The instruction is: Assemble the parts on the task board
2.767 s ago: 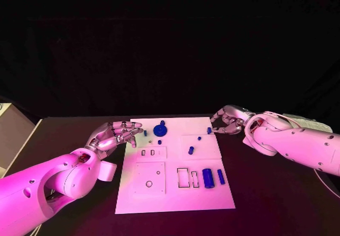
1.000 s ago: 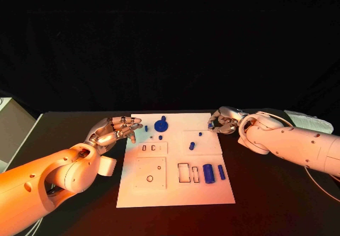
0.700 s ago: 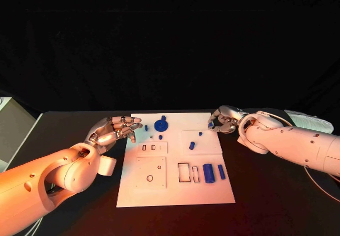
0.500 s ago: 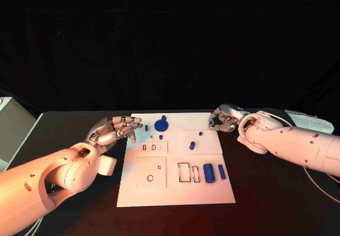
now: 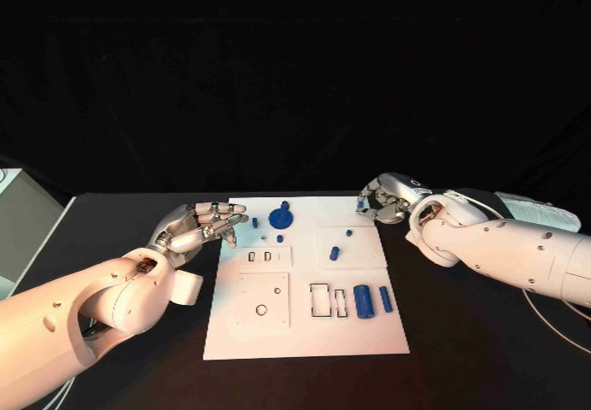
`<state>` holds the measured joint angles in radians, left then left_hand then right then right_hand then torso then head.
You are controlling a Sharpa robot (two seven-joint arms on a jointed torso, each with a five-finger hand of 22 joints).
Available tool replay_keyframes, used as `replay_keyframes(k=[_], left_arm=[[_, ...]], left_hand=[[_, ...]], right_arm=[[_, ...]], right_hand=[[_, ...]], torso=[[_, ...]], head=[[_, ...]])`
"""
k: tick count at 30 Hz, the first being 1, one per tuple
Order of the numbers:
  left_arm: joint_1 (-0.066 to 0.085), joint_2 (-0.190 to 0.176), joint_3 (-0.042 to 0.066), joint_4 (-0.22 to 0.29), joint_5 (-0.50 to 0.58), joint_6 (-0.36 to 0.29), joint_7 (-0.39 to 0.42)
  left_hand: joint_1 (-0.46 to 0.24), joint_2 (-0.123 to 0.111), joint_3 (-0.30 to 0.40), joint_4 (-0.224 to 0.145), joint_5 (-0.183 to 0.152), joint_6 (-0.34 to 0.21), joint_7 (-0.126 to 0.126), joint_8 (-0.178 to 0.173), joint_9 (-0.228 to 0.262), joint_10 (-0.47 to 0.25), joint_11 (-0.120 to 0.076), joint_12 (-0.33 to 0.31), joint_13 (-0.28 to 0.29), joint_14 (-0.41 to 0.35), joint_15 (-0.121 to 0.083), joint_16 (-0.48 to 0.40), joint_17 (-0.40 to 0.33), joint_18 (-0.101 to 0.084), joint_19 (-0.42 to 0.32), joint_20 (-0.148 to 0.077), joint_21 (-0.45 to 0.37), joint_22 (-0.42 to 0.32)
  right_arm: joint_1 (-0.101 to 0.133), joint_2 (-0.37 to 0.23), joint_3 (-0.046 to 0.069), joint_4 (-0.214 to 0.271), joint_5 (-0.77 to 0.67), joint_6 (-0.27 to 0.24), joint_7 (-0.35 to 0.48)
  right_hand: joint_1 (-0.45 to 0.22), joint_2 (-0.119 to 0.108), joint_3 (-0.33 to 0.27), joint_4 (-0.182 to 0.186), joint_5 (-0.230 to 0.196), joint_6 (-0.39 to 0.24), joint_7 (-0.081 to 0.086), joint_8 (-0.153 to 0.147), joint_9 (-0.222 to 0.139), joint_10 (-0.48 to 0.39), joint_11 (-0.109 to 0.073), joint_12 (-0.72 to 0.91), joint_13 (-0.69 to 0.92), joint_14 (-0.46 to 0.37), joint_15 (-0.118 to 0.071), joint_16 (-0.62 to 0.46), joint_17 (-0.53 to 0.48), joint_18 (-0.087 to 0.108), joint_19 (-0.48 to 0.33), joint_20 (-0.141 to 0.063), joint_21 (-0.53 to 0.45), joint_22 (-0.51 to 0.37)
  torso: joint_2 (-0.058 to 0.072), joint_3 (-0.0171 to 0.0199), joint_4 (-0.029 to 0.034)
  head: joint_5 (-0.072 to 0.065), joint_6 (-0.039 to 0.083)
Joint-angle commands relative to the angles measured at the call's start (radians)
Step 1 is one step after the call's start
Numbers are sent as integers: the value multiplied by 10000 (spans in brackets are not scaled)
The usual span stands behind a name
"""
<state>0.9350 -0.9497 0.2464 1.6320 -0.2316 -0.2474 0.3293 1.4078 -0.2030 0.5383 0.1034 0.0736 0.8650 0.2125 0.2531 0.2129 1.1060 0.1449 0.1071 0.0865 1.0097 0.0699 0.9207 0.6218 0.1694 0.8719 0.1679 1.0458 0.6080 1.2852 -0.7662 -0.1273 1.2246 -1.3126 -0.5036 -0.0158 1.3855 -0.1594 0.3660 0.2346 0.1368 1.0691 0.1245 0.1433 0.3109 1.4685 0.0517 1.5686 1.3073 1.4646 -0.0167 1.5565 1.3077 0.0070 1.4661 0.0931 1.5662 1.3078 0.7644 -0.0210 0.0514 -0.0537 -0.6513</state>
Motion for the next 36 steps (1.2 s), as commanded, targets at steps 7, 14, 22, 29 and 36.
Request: replay_keyframes(k=[7,14,22,29,36], left_arm=[[1,15,8,-44,-20,119,66],[3,78,7,-194,-16,103,53],[4,127,6,-242,-15,103,46],[6,157,6,-226,-15,101,37],[7,186,6,-236,-15,107,20]], left_hand=[[-49,47,33,-12,-13,-80,14,-14,10,-47,-6,-31,1,66,-5,40,-14,155,68,-11,33,0],[-54,56,42,-14,-13,-84,15,-16,12,-50,-3,-29,1,66,0,42,-16,154,70,-8,40,0],[-60,57,44,-14,-15,-83,14,-15,14,-47,-3,-27,2,67,2,44,-17,154,70,-6,44,0],[-60,57,44,-14,-15,-83,14,-15,14,-47,-3,-27,2,67,2,44,-17,154,70,-6,44,0],[-60,57,44,-14,-15,-83,14,-15,14,-47,-3,-27,2,67,2,44,-17,154,70,-6,44,0]], right_arm=[[249,23,9,1200,-224,-193,-532],[304,595,-14,1798,-260,59,-1172],[318,1554,-90,2170,-301,499,-1984],[263,2364,-197,2246,-720,748,-2640],[44,2780,-274,2302,-1505,789,-3347]], right_hand=[[-148,2,-20,77,52,71,-19,47,6,1023,-76,21,2635,1012,-91,71,2418,-70,1047,-104,46,2630],[-165,13,-11,86,83,75,-30,58,10,1023,-84,21,2635,1013,-93,72,2420,-70,1047,-106,46,2630],[-143,32,22,67,132,55,-39,61,10,1023,-97,21,2635,1009,-97,66,2403,-70,1047,-109,46,2630],[-161,15,19,70,156,28,-30,54,6,1023,-94,21,2635,1007,-96,64,2398,-70,1047,-110,46,2630],[-191,-1,13,80,177,25,-27,62,8,1023,-91,21,2635,999,-94,52,2362,-70,1047,-111,46,2630]], torso=[[-79,-45,-68],[-171,-113,-93],[-228,-189,-79],[-218,-237,-65],[-215,-211,-100]], head=[[71,17],[243,-81],[396,-148],[391,-173],[430,-230]])
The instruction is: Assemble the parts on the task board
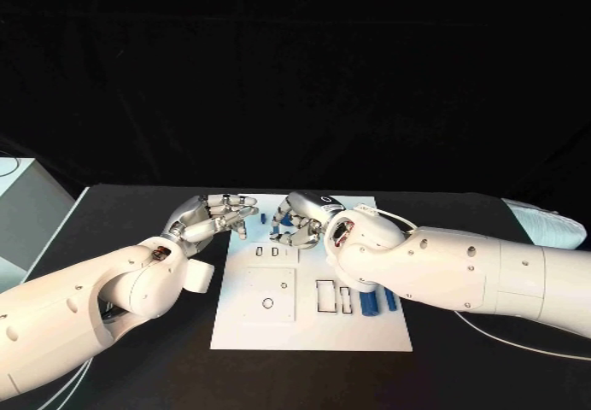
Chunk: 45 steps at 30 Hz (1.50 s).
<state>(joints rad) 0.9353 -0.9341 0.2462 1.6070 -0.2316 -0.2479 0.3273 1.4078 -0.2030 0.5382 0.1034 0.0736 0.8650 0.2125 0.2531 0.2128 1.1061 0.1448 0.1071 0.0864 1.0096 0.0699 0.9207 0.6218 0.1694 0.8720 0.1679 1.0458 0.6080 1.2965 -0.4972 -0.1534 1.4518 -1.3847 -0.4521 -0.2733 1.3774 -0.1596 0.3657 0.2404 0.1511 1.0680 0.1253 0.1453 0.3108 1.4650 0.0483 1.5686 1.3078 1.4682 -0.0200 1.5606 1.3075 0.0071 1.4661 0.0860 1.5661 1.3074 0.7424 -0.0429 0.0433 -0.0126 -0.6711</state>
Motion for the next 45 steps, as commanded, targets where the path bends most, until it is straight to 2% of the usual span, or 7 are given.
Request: replay_keyframes(k=[1,4,8,16,32,38,45], left_arm=[[4,34,7,13,-15,112,39],[4,42,7,19,-15,118,40],[3,50,7,30,-15,130,41],[2,55,7,32,-15,145,41],[0,61,7,15,-15,163,35],[-2,67,7,10,-15,163,42],[-3,69,7,8,-16,190,13]], left_hand=[[-60,57,44,-15,-15,-83,15,-15,15,-48,-3,-27,3,67,2,44,-17,155,70,-6,44,0],[-60,57,44,-15,-15,-83,15,-15,15,-48,-3,-27,3,67,2,44,-17,155,70,-6,44,0],[-60,57,44,-15,-15,-83,15,-15,15,-48,-3,-27,3,67,2,44,-17,155,70,-6,44,0],[-60,57,44,-15,-15,-83,15,-15,15,-48,-3,-27,3,67,2,44,-17,155,70,-6,44,0],[-60,57,44,-15,-15,-83,15,-15,15,-48,-3,-27,3,67,2,44,-17,155,70,-6,44,0],[-79,54,51,-21,-19,-84,13,-13,23,-46,-3,-20,7,70,3,51,-20,156,71,-2,57,0],[-80,54,53,-24,-19,-87,13,-14,24,-52,-2,-22,6,70,3,52,-21,156,70,-2,59,0]], right_arm=[[-105,135,-22,30,-845,277,-874],[-211,221,-37,33,-1024,266,-1128],[-359,305,-50,26,-1231,248,-1429],[-520,363,-61,-15,-1458,174,-1709],[-800,383,-68,-288,-1696,177,-1699],[-839,374,-68,-340,-1695,97,-1624],[-875,404,-68,-421,-1671,-35,-1550]], right_hand=[[-126,-11,10,27,38,39,-35,47,11,1058,-56,21,2630,962,-60,9,2360,-71,1047,-40,46,2634],[-126,-11,10,27,38,39,-35,47,11,1058,-56,21,2630,962,-60,9,2360,-71,1047,-40,46,2634],[-133,-32,4,23,50,43,-39,55,14,1058,-58,21,2630,965,-59,13,2370,-71,1047,-40,46,2634],[-139,-48,0,21,62,46,-42,60,16,1058,-59,21,2630,966,-60,14,2375,-71,1047,-40,46,2634],[-169,-70,-6,29,112,57,-47,78,22,1058,-63,21,2630,969,-62,20,2391,-71,1047,-42,46,2634],[-169,-70,-6,29,112,57,-47,78,22,1058,-63,21,2630,969,-62,20,2391,-71,1047,-42,46,2634],[-289,-159,-59,84,114,37,-40,97,25,1058,-61,21,2630,964,-63,12,2368,-71,1047,-45,46,2634]], torso=[[5,16,-15],[6,-3,-14],[3,18,1],[10,29,8],[14,32,-1],[7,23,3],[19,30,-13]], head=[[18,-42],[28,-64],[50,-111],[61,-159],[92,-235],[87,-236],[99,-277]])
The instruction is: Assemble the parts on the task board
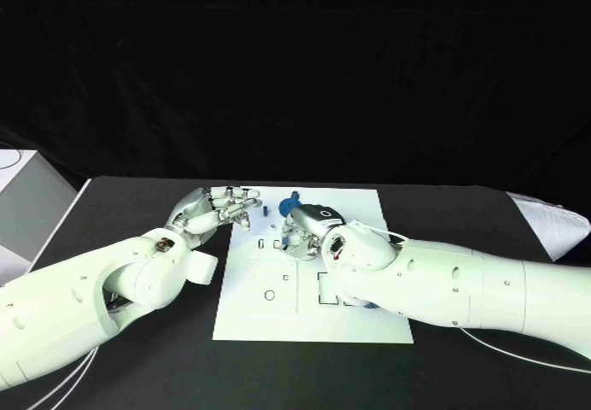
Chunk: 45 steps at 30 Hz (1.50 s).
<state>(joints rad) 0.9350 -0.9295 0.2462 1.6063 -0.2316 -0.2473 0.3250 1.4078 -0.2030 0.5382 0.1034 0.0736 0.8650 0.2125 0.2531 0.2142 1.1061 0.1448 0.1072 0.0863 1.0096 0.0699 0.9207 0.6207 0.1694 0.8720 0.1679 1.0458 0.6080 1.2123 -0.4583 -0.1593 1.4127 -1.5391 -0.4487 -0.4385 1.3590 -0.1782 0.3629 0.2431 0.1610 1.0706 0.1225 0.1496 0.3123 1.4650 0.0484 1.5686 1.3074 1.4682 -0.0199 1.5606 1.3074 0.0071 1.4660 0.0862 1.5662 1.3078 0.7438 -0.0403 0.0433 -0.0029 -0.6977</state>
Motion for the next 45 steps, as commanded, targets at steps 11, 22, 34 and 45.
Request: replay_keyframes(k=[11,22,34,45], left_arm=[[0,37,7,-2,-28,269,-17],[0,44,7,-8,-31,288,-31],[0,37,8,-12,-31,303,-39],[0,35,8,-19,-37,317,-45]], left_hand=[[-82,45,53,-30,-20,-95,16,-18,10,-62,0,-26,5,68,4,53,-11,156,69,-1,62,-1],[-82,45,53,-30,-20,-95,16,-18,10,-62,0,-26,5,68,4,53,-11,156,69,-1,62,-1],[-82,45,53,-30,-20,-95,16,-18,10,-62,0,-26,5,68,4,53,-11,156,69,-1,62,-1],[-82,45,53,-30,-20,-95,16,-18,10,-62,0,-26,5,68,4,53,-11,156,69,-1,62,-1]], right_arm=[[-76,44,-9,-91,-63,-69,190],[-102,66,-9,-111,-56,-113,234],[-106,69,-10,-109,-65,-217,242],[-107,54,-10,-92,-55,-444,214]], right_hand=[[-166,-46,-76,85,-17,-36,-2,49,4,1058,-55,22,2634,958,-59,2,2340,-71,1048,-44,46,2630],[-198,-220,-182,85,-80,-179,44,7,-23,1058,-20,22,2634,945,-31,-18,2285,-71,1048,-29,46,2630],[-259,-358,-433,181,-293,-346,107,-42,-61,1058,39,22,2634,935,24,-33,2245,-71,1048,19,46,2630],[-836,-305,-1893,500,-1067,-632,156,-65,-131,1058,93,22,2634,931,78,-45,2222,-71,1048,81,46,2630]], torso=[[-6,1,-4],[-4,-1,-9],[-5,-3,-1],[3,6,-8]], head=[[34,-34],[8,-51],[14,-40],[17,-29]])
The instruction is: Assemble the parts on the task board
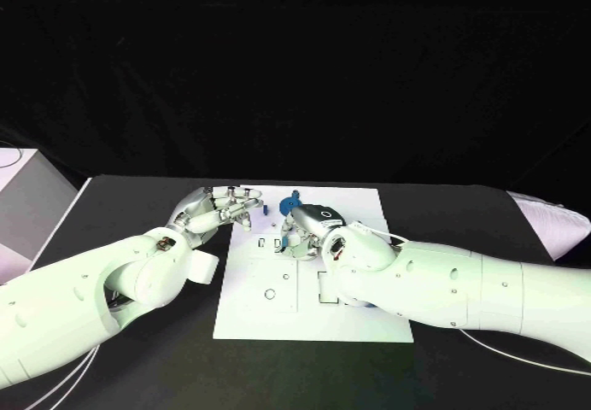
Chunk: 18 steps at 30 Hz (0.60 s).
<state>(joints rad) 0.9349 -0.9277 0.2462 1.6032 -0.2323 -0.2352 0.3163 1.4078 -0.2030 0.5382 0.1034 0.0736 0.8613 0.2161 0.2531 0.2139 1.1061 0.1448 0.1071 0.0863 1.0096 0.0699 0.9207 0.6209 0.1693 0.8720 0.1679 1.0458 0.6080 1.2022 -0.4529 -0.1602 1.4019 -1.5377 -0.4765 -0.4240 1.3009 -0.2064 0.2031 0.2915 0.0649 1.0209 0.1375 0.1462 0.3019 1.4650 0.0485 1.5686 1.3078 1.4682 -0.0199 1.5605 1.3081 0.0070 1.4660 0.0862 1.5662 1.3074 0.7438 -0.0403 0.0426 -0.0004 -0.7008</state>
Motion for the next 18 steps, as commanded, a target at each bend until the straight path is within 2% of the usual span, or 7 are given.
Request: replay_keyframes(k=[1,10,11,12,15,17,18], left_arm=[[0,19,8,10,-32,196,42],[-1,67,8,-65,-282,193,-71],[-1,80,8,-84,-365,179,-114],[-1,92,8,-104,-443,160,-167],[0,121,8,-182,-625,60,-353],[0,152,8,-243,-714,-24,-536],[0,165,9,-260,-742,-36,-628]], left_hand=[[-82,45,53,-30,-20,-58,-20,-18,13,-62,0,-26,4,68,4,53,-13,156,69,-1,62,-1],[-178,-4,18,-14,-28,-89,-2,-30,21,-58,12,-8,14,62,22,63,-19,152,57,13,75,-6],[-292,-24,-68,38,-34,-60,-58,-10,35,420,-80,287,146,117,-13,122,4,157,63,15,85,-6],[-488,-75,-253,109,-8,98,-195,107,99,814,-244,685,376,238,-138,297,88,172,102,-63,129,-1],[-647,-115,-553,119,-4,175,-257,317,224,903,-339,1379,864,348,-220,567,236,158,186,-165,222,17],[-657,13,-766,103,35,23,-237,584,381,306,-397,2295,1591,351,-258,833,396,117,344,-204,435,215],[-778,16,-929,157,18,5,-328,718,450,539,-413,3044,2067,754,-297,1326,769,0,895,-225,890,939]], right_arm=[[-6,-4,-1,22,-67,-193,69],[-4,-212,3,288,-36,-804,193],[3,-282,6,369,-1,-913,251],[17,-360,11,454,54,-1010,330],[117,-593,38,655,499,-1030,826],[232,-773,59,755,976,-912,1333],[276,-854,73,794,1172,-849,1538]], right_hand=[[-293,-20,-364,22,-111,-157,10,-35,-32,1058,98,22,2630,931,80,-44,2218,-70,1048,83,46,2634],[-373,-9,-532,25,-111,-259,36,-65,-53,1058,117,22,2630,931,94,-45,2214,-70,1048,91,46,2634],[-388,-9,-551,28,-110,-267,38,-67,-55,1058,119,22,2630,931,96,-45,2216,-70,1048,92,46,2634],[-398,-7,-564,29,-104,-276,41,-70,-57,1058,121,22,2630,933,98,-41,2226,-70,1048,94,46,2634],[-366,44,-600,17,-13,-395,83,-116,-83,1058,155,22,2630,931,123,-46,2214,-70,1048,112,46,2634],[-258,107,-578,9,115,-460,113,-127,-97,1058,184,22,2630,919,150,-65,2164,-70,1048,135,46,2634],[-168,146,-543,-1,193,-500,130,-133,-105,1058,198,22,2630,921,162,-60,2177,-70,1048,146,46,2634]], torso=[[3,6,0],[-26,8,3],[-37,5,5],[-43,-2,9],[-64,4,-2],[-95,9,-7],[-119,13,-16]], head=[[-8,2],[-25,21],[-30,33],[-15,49],[36,78],[103,110],[131,114]])
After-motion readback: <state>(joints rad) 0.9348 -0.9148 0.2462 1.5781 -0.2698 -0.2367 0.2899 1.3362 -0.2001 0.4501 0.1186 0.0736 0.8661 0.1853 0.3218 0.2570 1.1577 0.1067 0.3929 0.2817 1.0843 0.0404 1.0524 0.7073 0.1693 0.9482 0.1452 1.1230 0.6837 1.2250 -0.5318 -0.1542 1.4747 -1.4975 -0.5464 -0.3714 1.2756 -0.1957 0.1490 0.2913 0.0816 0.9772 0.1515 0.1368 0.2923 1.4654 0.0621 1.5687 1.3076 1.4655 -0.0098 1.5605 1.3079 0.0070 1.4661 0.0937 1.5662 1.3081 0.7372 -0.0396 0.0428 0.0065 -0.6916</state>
